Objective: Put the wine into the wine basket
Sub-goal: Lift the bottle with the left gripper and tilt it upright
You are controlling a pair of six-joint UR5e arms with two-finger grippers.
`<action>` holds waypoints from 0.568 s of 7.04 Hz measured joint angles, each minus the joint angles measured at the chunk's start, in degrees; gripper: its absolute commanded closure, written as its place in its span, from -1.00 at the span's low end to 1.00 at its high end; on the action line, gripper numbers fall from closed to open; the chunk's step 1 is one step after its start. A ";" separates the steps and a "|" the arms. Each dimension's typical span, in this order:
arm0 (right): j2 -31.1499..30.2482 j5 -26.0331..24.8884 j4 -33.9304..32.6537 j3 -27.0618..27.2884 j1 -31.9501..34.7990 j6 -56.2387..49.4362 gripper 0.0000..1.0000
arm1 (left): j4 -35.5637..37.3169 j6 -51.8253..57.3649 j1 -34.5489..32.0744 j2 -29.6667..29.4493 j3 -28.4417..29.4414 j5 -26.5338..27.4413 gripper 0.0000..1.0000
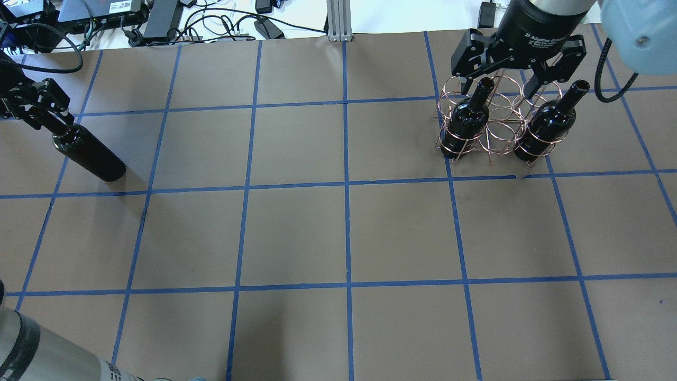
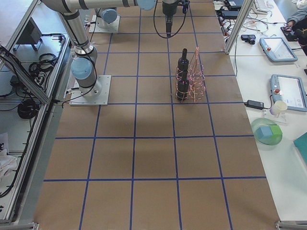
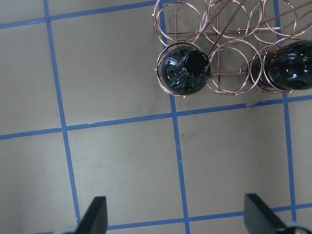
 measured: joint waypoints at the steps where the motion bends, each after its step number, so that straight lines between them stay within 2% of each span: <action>1: 0.00 0.00 0.00 0.00 0.00 0.00 -1.00 | 0.14 0.02 0.00 -0.02 0.00 -0.04 -0.31; 2: 0.00 0.00 0.00 0.00 0.00 0.00 -1.00 | 0.22 0.05 0.00 -0.03 -0.02 -0.08 -0.17; 3: 0.00 0.00 0.00 0.00 0.00 0.00 -1.00 | 0.25 0.09 0.00 -0.03 -0.03 -0.12 0.66; 4: 0.00 0.00 0.00 0.00 0.00 0.00 -1.00 | 0.26 0.35 0.00 -0.03 -0.02 -0.08 1.00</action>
